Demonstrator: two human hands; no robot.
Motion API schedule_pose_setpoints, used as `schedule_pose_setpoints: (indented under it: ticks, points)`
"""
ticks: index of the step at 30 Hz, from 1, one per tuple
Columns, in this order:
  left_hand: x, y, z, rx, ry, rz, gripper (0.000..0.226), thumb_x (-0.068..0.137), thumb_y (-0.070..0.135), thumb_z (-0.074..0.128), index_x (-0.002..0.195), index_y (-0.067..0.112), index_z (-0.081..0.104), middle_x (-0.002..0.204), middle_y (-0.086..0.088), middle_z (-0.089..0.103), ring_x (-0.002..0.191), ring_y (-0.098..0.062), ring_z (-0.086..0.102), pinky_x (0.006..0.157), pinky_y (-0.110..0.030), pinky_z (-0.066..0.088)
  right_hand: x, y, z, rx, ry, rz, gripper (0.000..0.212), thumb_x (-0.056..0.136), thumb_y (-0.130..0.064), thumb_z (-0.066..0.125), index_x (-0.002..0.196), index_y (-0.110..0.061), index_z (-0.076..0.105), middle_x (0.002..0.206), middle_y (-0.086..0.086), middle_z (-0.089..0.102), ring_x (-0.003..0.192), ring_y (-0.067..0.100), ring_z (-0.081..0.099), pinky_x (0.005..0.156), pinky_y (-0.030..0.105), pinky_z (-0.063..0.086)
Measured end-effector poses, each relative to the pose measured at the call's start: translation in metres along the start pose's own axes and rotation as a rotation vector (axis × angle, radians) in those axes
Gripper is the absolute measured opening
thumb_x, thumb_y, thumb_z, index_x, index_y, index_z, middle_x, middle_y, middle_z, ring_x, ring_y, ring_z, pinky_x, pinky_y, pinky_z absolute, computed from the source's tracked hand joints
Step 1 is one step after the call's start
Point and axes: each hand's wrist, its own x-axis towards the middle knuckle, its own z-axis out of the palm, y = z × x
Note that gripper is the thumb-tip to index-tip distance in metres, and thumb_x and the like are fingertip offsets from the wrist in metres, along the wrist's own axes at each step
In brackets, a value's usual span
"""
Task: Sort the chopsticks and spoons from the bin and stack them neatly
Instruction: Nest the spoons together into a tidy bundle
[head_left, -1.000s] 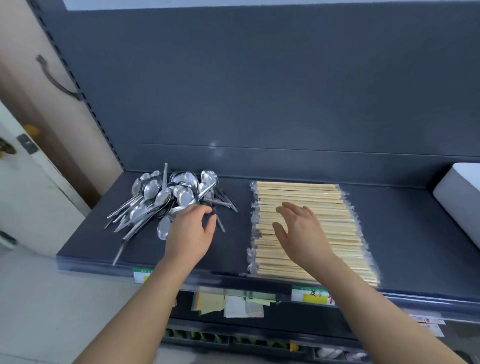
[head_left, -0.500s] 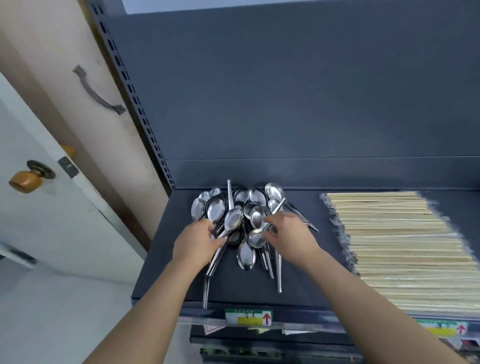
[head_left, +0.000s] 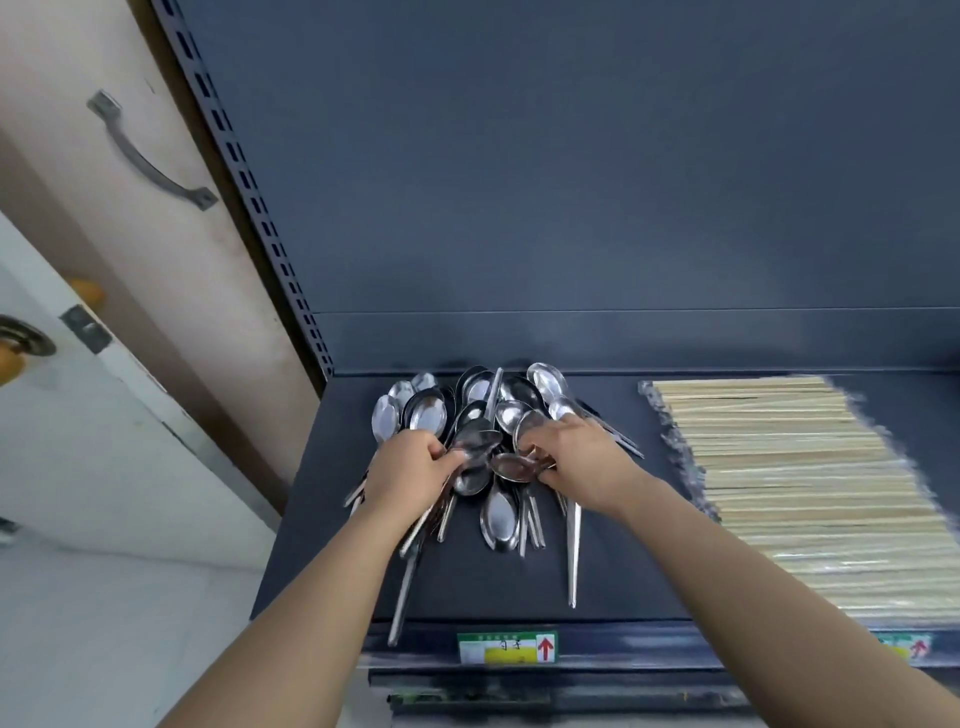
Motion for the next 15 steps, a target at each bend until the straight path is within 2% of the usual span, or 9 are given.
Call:
schedule_pose_setpoints:
  ticks: [2, 4, 6, 8, 11, 13, 15]
  points:
    - [0.0, -0.001, 0.0, -0.04, 0.015, 0.004, 0.03, 0.091, 0.041, 0.06, 0.08, 0.013, 0.062, 0.067, 0.001, 0.059, 0.062, -0.015, 0.054, 0.053, -0.028, 0.035, 0.005, 0.002, -0.001, -0.005, 0.007, -0.012, 0.021, 0.085, -0.023, 0.062, 0.106, -0.024, 0.063, 0.113, -0.006, 0.06, 0.115, 0.02, 0.047, 0.093, 0.03, 0.033]
    - [0.001, -0.002, 0.0, -0.115, 0.035, -0.002, 0.033, 0.093, 0.036, 0.058, 0.072, 0.011, 0.056, 0.059, 0.003, 0.05, 0.054, -0.012, 0.045, 0.049, -0.025, 0.029, 0.008, 0.005, -0.002, 0.015, 0.013, -0.009, 0.018, 0.084, -0.026, 0.065, 0.101, -0.025, 0.065, 0.106, -0.009, 0.06, 0.11, 0.016, 0.048, 0.093, 0.029, 0.029]
    - [0.001, -0.003, 0.001, -0.18, 0.055, -0.017, 0.038, 0.095, 0.033, 0.056, 0.07, 0.003, 0.055, 0.057, -0.001, 0.046, 0.051, -0.013, 0.04, 0.048, -0.025, 0.028, 0.01, 0.009, -0.001, 0.072, 0.019, -0.005, 0.016, 0.083, -0.026, 0.067, 0.098, -0.024, 0.066, 0.096, -0.012, 0.058, 0.103, 0.013, 0.05, 0.093, 0.027, 0.027]
    - [0.0, -0.002, 0.0, -0.277, 0.059, -0.041, 0.038, 0.096, 0.031, 0.053, 0.079, -0.001, 0.061, 0.062, -0.007, 0.054, 0.056, -0.016, 0.047, 0.053, -0.031, 0.039, 0.012, 0.011, -0.002, 0.209, 0.052, 0.012, 0.011, 0.082, -0.026, 0.071, 0.09, -0.023, 0.066, 0.085, -0.014, 0.058, 0.089, 0.011, 0.054, 0.09, 0.026, 0.033]
    - [-0.003, 0.003, -0.006, -0.516, 0.068, -0.098, 0.026, 0.099, 0.026, 0.048, 0.09, 0.011, 0.068, 0.078, -0.001, 0.069, 0.07, -0.014, 0.062, 0.069, -0.031, 0.052, 0.015, 0.007, -0.008, 0.443, 0.137, 0.109, 0.009, 0.084, -0.024, 0.07, 0.079, -0.026, 0.063, 0.075, -0.013, 0.062, 0.068, 0.009, 0.056, 0.068, 0.022, 0.041]
    - [-0.004, 0.007, -0.012, -0.614, 0.095, -0.128, 0.024, 0.1, 0.022, 0.044, 0.091, 0.014, 0.065, 0.079, 0.0, 0.071, 0.07, -0.014, 0.063, 0.068, -0.027, 0.052, 0.018, 0.002, -0.012, 0.498, 0.197, 0.149, 0.011, 0.088, -0.023, 0.065, 0.079, -0.026, 0.06, 0.071, -0.013, 0.062, 0.062, 0.008, 0.054, 0.062, 0.024, 0.041]
    - [-0.006, 0.009, -0.018, -0.639, 0.145, -0.141, 0.026, 0.1, 0.021, 0.041, 0.089, 0.013, 0.063, 0.073, -0.001, 0.067, 0.062, -0.014, 0.058, 0.061, -0.027, 0.048, 0.022, -0.001, -0.015, 0.579, 0.259, 0.17, 0.014, 0.091, -0.022, 0.062, 0.078, -0.023, 0.055, 0.072, -0.005, 0.066, 0.063, 0.015, 0.057, 0.061, 0.029, 0.043]
